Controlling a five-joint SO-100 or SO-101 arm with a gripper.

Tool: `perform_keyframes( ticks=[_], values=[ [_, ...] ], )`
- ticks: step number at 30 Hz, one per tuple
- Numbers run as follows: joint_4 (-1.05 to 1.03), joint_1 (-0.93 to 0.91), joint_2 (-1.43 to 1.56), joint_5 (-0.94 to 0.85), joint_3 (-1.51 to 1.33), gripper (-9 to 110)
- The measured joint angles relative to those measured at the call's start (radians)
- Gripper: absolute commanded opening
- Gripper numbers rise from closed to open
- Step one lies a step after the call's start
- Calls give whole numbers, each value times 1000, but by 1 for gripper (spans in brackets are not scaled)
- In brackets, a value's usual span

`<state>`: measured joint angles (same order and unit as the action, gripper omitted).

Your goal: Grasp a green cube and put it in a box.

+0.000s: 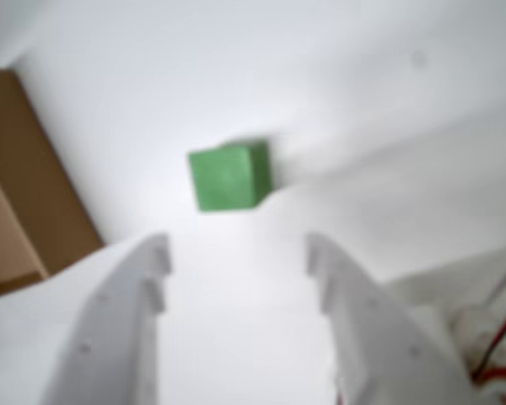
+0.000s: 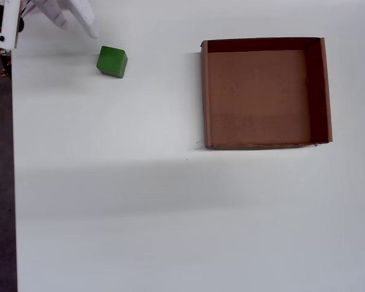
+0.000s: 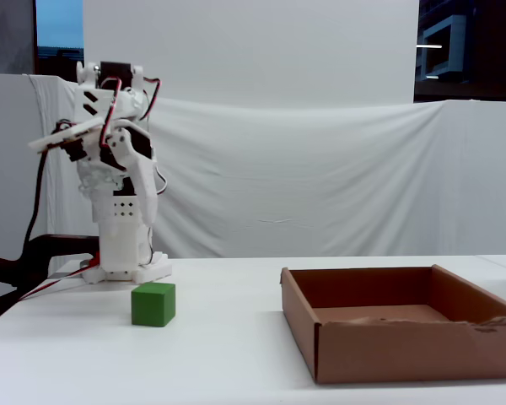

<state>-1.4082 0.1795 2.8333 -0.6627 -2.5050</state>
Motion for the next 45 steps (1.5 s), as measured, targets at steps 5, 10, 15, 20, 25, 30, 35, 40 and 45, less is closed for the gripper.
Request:
perform_keyframes(
  ticks=[5,10,15,20,25,30,35,40,45],
  values=[
    [-2,26,-207,0,121,22],
    [21,40,-314,14,143,22],
    [83,78,-359,15,143,22],
    [115,100,-374,5,143,23],
    [140,103,-390,-51,120,23],
    [175,103,-436,-63,92,23],
    [221,103,-509,-63,84,23],
    [273,103,-569,-63,84,25],
    [276,103,-594,-63,84,25]
  ],
)
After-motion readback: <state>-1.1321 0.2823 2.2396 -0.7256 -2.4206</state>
